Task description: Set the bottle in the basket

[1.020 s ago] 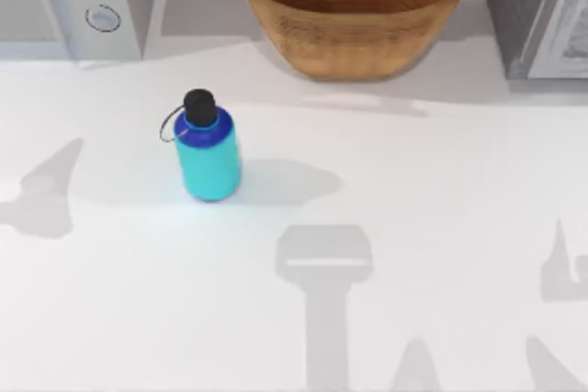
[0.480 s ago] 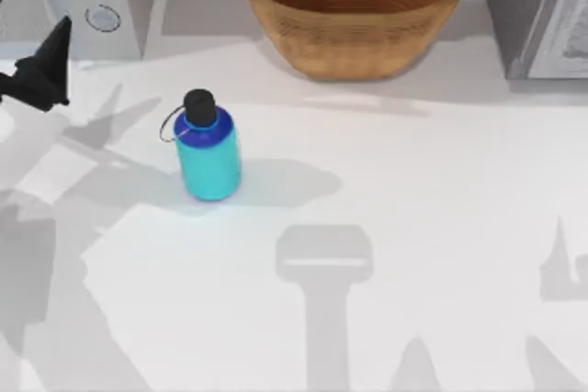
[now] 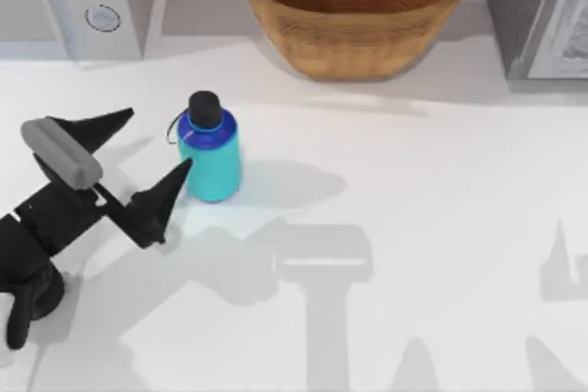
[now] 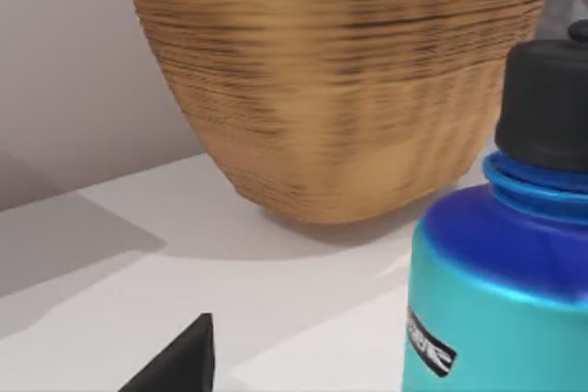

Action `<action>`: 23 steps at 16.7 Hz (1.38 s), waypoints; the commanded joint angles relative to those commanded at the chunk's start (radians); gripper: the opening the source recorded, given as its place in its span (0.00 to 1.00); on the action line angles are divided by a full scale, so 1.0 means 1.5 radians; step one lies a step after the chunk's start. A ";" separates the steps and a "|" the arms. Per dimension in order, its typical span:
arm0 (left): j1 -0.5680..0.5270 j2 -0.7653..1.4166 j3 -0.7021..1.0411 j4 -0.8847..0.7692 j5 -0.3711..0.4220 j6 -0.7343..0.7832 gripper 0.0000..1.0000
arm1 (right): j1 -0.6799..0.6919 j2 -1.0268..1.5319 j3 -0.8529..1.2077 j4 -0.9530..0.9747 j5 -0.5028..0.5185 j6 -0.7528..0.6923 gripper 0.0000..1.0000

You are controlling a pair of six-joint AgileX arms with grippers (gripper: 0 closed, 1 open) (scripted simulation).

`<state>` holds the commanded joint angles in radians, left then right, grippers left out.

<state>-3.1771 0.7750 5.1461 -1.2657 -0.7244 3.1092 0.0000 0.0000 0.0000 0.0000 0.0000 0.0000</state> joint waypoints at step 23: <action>-0.084 -0.015 -0.092 0.094 0.072 0.011 1.00 | 0.000 0.000 0.000 0.000 0.000 0.000 1.00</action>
<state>-3.3028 0.7527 5.0087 -1.1251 -0.6159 3.1257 0.0000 0.0000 0.0000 0.0000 0.0000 0.0000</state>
